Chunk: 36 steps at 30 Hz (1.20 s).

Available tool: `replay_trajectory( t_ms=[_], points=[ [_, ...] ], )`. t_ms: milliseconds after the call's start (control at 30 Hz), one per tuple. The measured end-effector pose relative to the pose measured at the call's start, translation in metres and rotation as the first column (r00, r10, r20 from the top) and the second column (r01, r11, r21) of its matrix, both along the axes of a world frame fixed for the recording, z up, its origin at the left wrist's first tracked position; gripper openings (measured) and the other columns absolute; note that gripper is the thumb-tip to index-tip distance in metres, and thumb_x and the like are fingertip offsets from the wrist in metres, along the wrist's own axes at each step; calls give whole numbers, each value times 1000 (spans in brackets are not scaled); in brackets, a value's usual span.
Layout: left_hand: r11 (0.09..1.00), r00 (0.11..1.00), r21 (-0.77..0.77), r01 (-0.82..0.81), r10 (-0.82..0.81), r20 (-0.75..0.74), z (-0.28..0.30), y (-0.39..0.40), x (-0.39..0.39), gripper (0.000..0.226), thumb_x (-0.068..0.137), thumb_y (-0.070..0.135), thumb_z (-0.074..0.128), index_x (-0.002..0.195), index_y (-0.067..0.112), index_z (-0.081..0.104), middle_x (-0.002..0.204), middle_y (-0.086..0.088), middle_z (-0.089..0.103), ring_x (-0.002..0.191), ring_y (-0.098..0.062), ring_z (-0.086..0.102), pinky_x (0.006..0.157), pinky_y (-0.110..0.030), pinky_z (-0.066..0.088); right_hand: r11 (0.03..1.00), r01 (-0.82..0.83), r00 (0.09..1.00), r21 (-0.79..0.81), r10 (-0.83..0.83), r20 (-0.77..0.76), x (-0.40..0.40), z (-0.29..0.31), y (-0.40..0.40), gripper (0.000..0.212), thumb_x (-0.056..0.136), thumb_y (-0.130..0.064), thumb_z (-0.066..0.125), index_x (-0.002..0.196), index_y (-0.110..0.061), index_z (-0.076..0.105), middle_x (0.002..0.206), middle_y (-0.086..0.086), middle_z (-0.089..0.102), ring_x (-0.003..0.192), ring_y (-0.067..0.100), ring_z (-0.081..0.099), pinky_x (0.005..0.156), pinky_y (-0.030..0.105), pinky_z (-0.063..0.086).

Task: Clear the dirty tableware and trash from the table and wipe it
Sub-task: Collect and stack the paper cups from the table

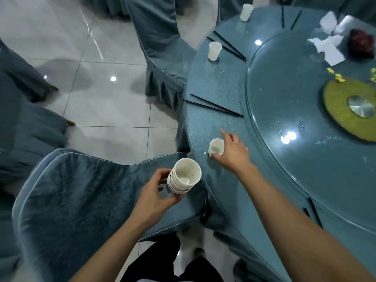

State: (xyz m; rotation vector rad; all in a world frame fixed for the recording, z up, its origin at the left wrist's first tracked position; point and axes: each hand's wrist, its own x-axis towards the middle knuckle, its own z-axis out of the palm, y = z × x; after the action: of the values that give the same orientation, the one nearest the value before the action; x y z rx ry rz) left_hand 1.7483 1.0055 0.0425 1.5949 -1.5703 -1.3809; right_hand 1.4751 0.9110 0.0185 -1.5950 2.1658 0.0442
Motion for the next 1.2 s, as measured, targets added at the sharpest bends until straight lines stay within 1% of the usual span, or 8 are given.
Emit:
replay_trajectory(
  t_ms=[100, 267, 367, 533, 667, 833, 1033, 1200],
  points=[
    [1000, 1000, 0, -16, 16, 1, -3, -2, 8, 58, 71, 24, 91, 116, 39, 57, 116, 26, 66, 108, 0, 63, 95, -28, 48, 994, 1, 1000, 109, -2, 16, 0, -28, -9, 86, 85, -53, 66, 155, -29, 22, 156, 11, 30, 136, 37, 41, 110, 52, 34],
    [999, 999, 6, -43, 42, 34, -2, 7, 14, 59, 71, 23, 91, 116, 40, 56, 114, 31, 64, 107, 4, 62, 95, -27, 48, 998, 34, 999, -60, -32, 22, 6, -38, 18, 63, 83, -44, 70, 137, -22, 46, 135, 10, 51, 120, 35, 53, 99, 49, 41],
    [997, 997, 6, -73, 73, 38, 3, 25, 14, 58, 72, 23, 90, 116, 38, 56, 114, 30, 64, 107, 5, 62, 95, -26, 49, 980, 100, 967, -175, -54, 250, 10, -16, 39, 70, 77, -42, 80, 137, -24, 48, 134, 3, 55, 121, 27, 54, 101, 47, 43],
    [991, 990, 13, -131, 130, 51, 7, 60, 24, 59, 72, 26, 91, 118, 37, 56, 115, 26, 65, 109, 2, 62, 99, -33, 51, 905, 169, 749, -391, 139, 647, 45, 67, 80, 56, 74, -35, 88, 122, -27, 60, 118, -13, 65, 109, 4, 60, 95, 22, 45],
    [979, 978, -5, -205, 205, 47, 21, 94, 44, 55, 73, 22, 90, 117, 34, 58, 114, 19, 68, 108, -3, 64, 96, -33, 53, 927, -16, 508, -374, 330, 796, 83, 118, 113, 55, 74, -36, 87, 124, -27, 64, 117, -15, 69, 113, 5, 62, 100, 22, 47],
    [956, 956, -69, -284, 287, 51, 47, 128, 85, 55, 72, 17, 90, 116, 31, 59, 112, 16, 69, 105, -7, 66, 92, -34, 55, 883, -340, 511, -324, 463, 724, 138, 136, 139, 63, 71, -49, 86, 128, -43, 59, 128, -23, 58, 120, -2, 53, 104, 31, 47],
    [934, 941, -125, -334, 337, 4, 69, 151, 139, 56, 73, 16, 89, 116, 34, 58, 112, 20, 68, 105, -5, 64, 92, -30, 55, 803, -492, 499, -335, 576, 647, 213, 149, 158, 66, 73, -49, 85, 131, -49, 54, 132, -30, 47, 124, -12, 44, 104, 17, 36],
    [916, 924, -124, -382, 381, -31, 71, 171, 222, 60, 75, 22, 89, 119, 43, 54, 116, 23, 65, 111, -4, 62, 92, -28, 57, 746, -569, 482, -346, 643, 595, 302, 154, 174, 69, 73, -53, 83, 134, -53, 49, 131, -34, 45, 123, -12, 44, 102, 18, 39]
  ],
)
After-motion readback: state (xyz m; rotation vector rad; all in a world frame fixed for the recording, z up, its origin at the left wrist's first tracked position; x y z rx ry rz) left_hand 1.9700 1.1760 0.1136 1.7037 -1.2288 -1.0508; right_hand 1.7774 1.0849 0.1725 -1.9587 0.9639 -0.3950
